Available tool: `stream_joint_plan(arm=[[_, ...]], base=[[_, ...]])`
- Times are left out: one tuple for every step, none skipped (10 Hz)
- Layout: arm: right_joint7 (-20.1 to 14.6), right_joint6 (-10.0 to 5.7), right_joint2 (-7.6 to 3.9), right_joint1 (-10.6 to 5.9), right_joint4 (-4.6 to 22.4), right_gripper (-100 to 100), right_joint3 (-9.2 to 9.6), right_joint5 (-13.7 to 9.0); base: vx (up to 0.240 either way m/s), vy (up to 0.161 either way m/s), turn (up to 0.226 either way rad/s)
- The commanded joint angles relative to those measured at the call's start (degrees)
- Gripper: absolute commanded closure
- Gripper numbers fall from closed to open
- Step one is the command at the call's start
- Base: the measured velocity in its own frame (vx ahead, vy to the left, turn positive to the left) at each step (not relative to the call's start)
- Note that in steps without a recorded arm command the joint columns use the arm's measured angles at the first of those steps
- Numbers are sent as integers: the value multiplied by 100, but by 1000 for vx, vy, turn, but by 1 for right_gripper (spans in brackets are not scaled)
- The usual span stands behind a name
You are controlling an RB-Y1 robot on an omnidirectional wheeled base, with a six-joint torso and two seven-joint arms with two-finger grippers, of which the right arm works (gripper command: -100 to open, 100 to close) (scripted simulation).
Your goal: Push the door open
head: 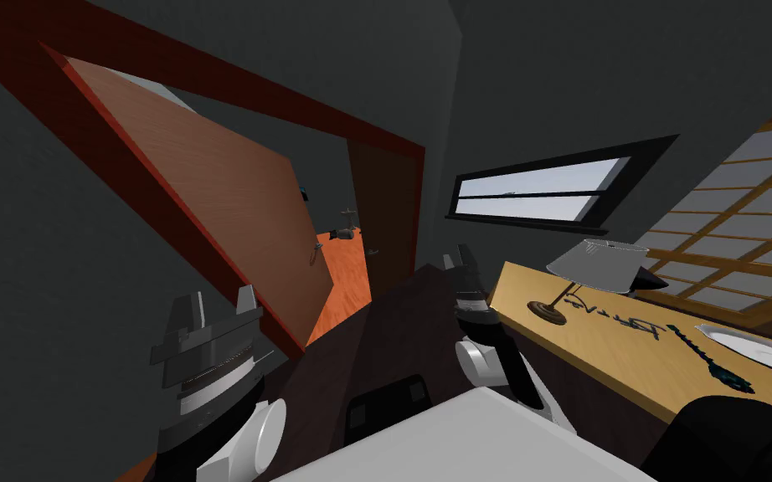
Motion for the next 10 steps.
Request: stream_joint_plan(arm=[[-18, -38, -42, -67, 188, -100, 12, 6], [-35, -73, -76, -128, 358, -100, 23, 11], [-43, -90, -92, -158, 442, -100, 29, 14], [-65, -136, -130, -239, 667, -100, 43, 21], [-77, -161, -150, -282, 788, -100, 51, 25], [-89, -186, -170, -326, 910, -100, 59, 29], [-103, -215, -190, -377, 1052, -100, 69, 34], [-118, -246, -210, -432, 1205, -100, 79, 38], [-133, -278, -230, -486, 1354, -100, 89, 43], [-148, -309, -250, -541, 1511, -100, 99, 48]], base=[[42, 65, 70], [147, -33, 27], [160, -51, 41], [147, -41, 53], [134, -26, 52], [122, -16, 35], [101, -17, 31], [82, -22, 61], [89, -22, 55], [93, -24, 41]])
